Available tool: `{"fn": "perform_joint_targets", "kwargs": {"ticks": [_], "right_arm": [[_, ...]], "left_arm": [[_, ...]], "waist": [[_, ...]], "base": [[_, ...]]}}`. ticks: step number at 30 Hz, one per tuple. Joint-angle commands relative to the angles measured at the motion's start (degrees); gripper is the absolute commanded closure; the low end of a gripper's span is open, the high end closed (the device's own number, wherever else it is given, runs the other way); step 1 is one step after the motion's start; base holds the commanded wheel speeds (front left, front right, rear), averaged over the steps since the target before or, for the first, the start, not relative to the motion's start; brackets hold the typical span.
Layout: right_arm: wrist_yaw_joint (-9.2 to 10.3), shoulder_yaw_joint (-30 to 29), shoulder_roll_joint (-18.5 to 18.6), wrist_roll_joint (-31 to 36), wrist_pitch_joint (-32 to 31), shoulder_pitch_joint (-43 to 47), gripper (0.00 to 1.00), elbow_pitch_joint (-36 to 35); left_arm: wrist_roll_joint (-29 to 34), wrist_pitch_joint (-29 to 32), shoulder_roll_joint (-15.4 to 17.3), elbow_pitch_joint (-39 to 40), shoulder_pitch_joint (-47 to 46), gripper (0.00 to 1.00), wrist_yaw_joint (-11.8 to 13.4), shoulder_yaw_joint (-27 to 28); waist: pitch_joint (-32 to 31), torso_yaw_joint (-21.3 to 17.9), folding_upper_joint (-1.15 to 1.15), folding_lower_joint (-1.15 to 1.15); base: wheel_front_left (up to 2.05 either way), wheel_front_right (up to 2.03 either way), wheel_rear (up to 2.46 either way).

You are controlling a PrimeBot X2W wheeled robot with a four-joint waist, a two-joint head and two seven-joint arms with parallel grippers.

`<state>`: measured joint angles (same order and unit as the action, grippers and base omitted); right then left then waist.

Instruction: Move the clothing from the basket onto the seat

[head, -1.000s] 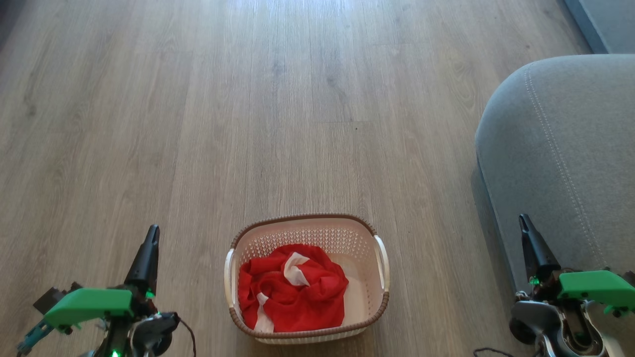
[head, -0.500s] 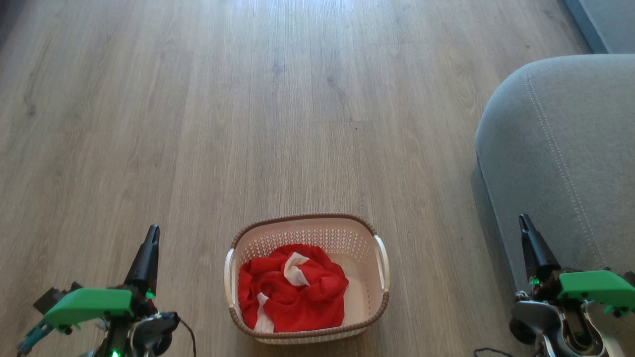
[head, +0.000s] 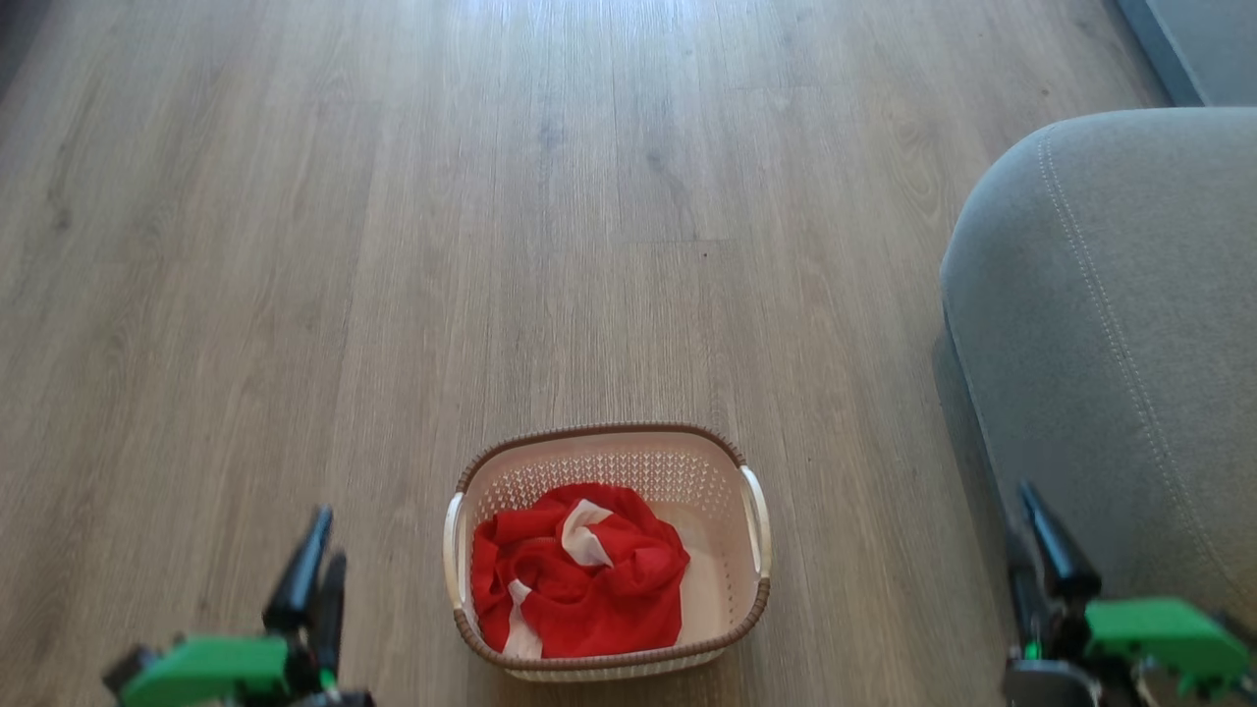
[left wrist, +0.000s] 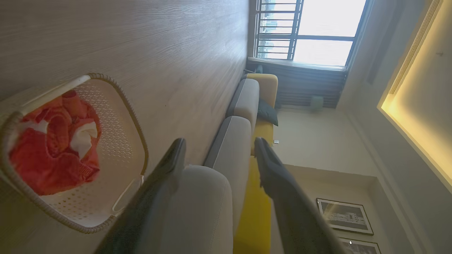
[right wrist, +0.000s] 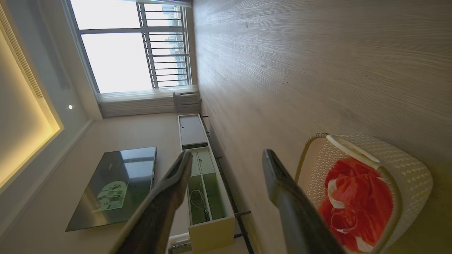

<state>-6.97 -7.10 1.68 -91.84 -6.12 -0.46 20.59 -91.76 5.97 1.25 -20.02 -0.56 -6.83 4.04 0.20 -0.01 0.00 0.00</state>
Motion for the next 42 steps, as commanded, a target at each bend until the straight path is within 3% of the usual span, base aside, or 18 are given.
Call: {"fn": "perform_joint_targets", "kwargs": {"ticks": [1, 19, 42], "right_arm": [[0.0, 0.07, 0.05, 0.08, 0.04, -0.26, 0.0, -0.11], [-0.08, 3.47, 2.11, 3.4, 2.93, -3.97, 0.0, -0.06], [-0.17, 8.6, 4.82, 21.7, 7.12, -9.56, 0.0, 1.79]], "left_arm": [[0.05, -0.14, 0.02, 0.02, -0.25, 0.0, -0.01, 0.02], [4.84, -3.04, 0.94, -0.44, -3.25, 0.0, -0.1, -0.68], [27.7, -7.07, 1.31, 1.97, -6.33, 0.0, -0.22, -0.76]], "waist": [[0.04, 0.0, 0.0, 0.0], [0.33, -0.05, 0.0, 0.0], [0.86, -0.08, 0.0, 0.0]], "base": [[0.0, 0.0, 0.0], [0.0, 0.0, 0.0], [0.0, 0.0, 0.0]]}}
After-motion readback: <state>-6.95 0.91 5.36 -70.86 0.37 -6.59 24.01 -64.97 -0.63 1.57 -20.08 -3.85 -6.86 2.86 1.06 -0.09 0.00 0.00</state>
